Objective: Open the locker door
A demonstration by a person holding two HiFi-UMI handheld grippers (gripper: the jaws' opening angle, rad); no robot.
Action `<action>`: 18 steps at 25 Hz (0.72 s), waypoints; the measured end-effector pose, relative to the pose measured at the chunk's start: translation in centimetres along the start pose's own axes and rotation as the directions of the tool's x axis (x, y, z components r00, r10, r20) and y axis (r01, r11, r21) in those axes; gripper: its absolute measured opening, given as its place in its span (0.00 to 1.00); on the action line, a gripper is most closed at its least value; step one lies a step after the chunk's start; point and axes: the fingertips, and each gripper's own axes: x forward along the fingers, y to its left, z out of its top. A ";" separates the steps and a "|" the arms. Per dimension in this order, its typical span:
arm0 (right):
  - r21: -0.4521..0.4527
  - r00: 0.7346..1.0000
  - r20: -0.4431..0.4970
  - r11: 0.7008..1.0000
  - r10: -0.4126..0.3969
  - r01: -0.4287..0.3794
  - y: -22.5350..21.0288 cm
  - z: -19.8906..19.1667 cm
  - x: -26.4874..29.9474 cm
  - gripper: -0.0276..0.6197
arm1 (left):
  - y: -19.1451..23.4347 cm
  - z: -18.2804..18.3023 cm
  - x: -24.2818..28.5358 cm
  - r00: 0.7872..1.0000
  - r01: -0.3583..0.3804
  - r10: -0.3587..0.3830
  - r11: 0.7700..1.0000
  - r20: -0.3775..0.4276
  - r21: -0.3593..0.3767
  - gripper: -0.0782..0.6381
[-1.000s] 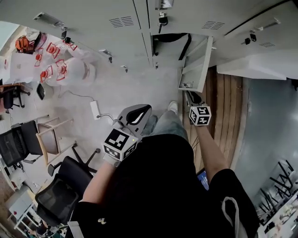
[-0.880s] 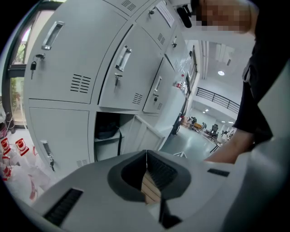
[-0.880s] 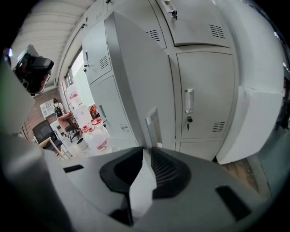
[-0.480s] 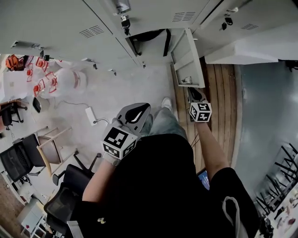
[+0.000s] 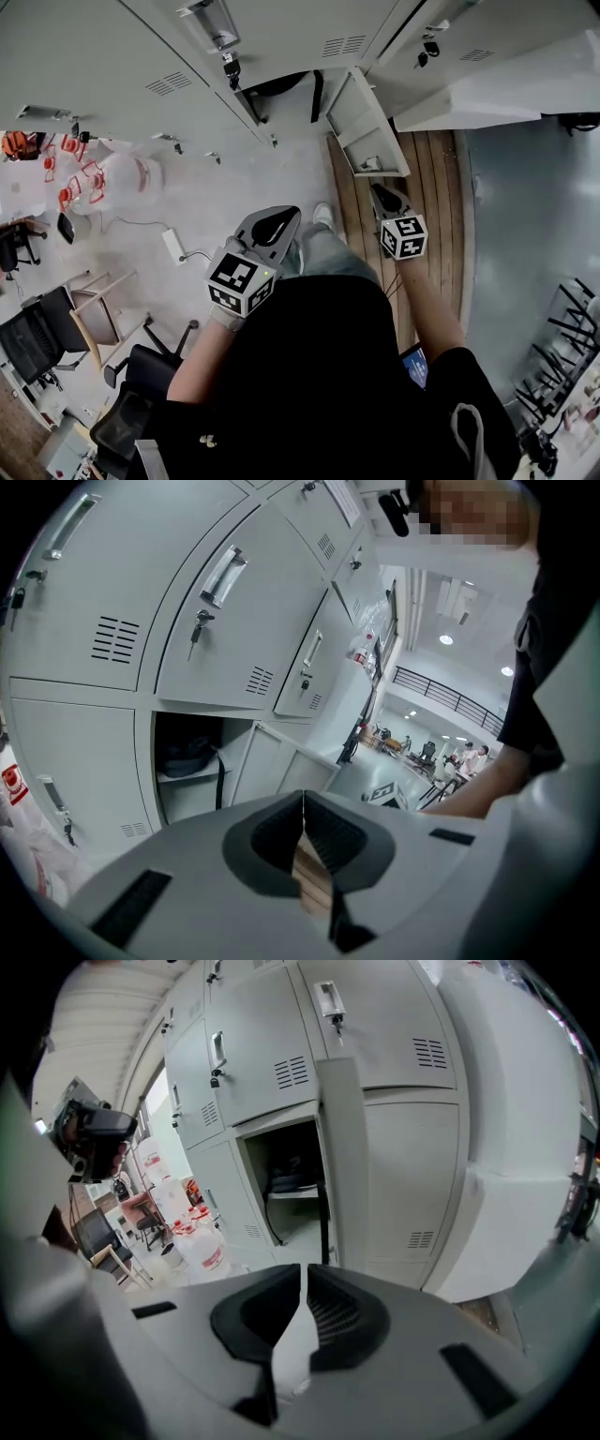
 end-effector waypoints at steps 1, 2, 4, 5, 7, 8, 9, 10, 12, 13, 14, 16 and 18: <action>-0.014 1.000 -0.001 1.000 0.017 -0.017 0.7 0.6 -0.5 0.11 | 0.0 0.2 0.1 1.000 0.003 -0.003 1.000 0.005 -0.001 0.14; -0.023 0.999 0.001 0.999 0.034 -0.034 1.5 1.3 -1.0 0.11 | 0.0 0.5 0.1 1.000 0.006 -0.006 1.000 0.009 -0.001 0.14; -0.026 0.998 0.017 0.997 0.067 -0.067 3.0 2.9 -2.1 0.11 | 0.0 0.8 0.2 1.000 0.012 -0.012 1.000 0.018 0.001 0.14; -0.023 0.996 0.027 0.996 0.083 -0.082 3.8 3.9 -2.6 0.11 | 0.1 1.0 0.2 1.000 0.013 -0.013 1.000 0.022 0.002 0.14; -0.020 0.992 0.049 0.993 0.117 -0.116 5.4 5.9 -3.5 0.11 | 0.4 1.4 0.2 0.999 0.013 -0.013 1.000 0.032 0.003 0.14; -0.018 0.989 0.063 0.991 0.135 -0.134 6.2 6.9 -3.9 0.11 | 0.6 1.7 0.1 0.999 0.012 -0.012 1.000 0.039 0.002 0.14; -0.013 0.985 0.077 0.988 0.153 -0.152 7.0 8.0 -4.3 0.11 | 0.8 2.0 0.0 0.999 0.011 -0.011 1.000 0.047 0.001 0.14; -0.006 0.981 0.092 0.986 0.169 -0.169 7.6 9.1 -4.6 0.11 | 1.0 2.4 -0.1 0.998 0.009 -0.009 1.000 0.056 0.000 0.14; 0.009 0.974 0.122 0.981 0.192 -0.195 8.6 11.3 -5.3 0.11 | 1.3 3.4 -0.5 0.997 0.004 -0.004 1.000 0.079 0.003 0.14; 0.013 0.970 0.136 0.979 0.200 -0.203 9.0 12.4 -5.7 0.11 | 1.4 3.9 -0.8 0.996 0.002 -0.003 1.000 0.089 0.007 0.14; 0.011 0.967 0.150 0.978 0.206 -0.210 9.5 13.5 -6.2 0.11 | 1.5 4.3 -1.1 0.995 -0.001 0.000 1.000 0.097 0.014 0.14; -0.005 0.958 0.185 0.975 0.218 -0.220 10.4 15.7 -7.1 0.11 | 1.6 5.0 -1.7 0.994 -0.010 0.006 0.999 0.110 0.038 0.14; -0.024 0.947 0.225 0.973 0.228 -0.229 11.3 17.8 -7.9 0.11 | 1.7 5.8 -2.4 0.992 -0.021 0.013 0.998 0.126 0.060 0.14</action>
